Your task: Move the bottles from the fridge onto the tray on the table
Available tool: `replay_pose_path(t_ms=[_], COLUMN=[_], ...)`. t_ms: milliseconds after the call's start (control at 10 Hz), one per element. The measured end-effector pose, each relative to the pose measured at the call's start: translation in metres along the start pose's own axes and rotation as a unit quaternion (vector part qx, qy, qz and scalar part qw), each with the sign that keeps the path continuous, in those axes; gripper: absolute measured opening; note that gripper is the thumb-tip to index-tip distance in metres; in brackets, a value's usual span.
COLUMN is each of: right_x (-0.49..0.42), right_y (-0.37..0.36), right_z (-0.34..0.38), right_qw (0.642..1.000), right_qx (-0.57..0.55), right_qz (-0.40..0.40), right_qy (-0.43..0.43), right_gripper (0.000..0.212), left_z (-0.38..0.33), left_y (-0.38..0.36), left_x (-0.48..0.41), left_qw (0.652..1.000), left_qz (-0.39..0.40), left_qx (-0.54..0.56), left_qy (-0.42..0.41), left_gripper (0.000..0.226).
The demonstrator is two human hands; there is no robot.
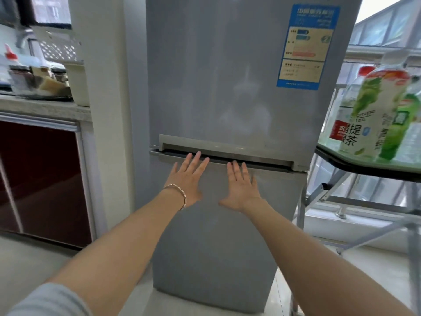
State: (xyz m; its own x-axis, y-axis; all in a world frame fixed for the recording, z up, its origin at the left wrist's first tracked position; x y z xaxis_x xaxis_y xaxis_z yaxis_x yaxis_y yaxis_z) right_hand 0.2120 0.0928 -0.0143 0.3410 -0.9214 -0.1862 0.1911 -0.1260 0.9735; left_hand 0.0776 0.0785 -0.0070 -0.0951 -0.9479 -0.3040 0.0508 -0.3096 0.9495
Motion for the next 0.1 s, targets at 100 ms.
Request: replay_pose_path(t_ms=[100], right_x=[0.0503], right_y=[0.0606], right_z=[-0.0046], right_qw=[0.967], right_qx=[-0.194], right_qz=[-0.137], right_qy=[0.089], right_gripper=[0.096], left_z=[0.0482], left_y=[0.0677], left_x=[0.0335], left_qw=[0.971], left_qz=[-0.143], left_qx=[0.19], left_qy=[0.012], left_gripper=[0.093])
Point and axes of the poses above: each hand's wrist, its own x-axis away from the middle knuckle, its own y-axis out of the back of the hand, z = x × y, the point moved 8 cm from there along -x, towards the middle knuckle, and after that the axes turned 2 degrees about z, right-handed, at the moved point
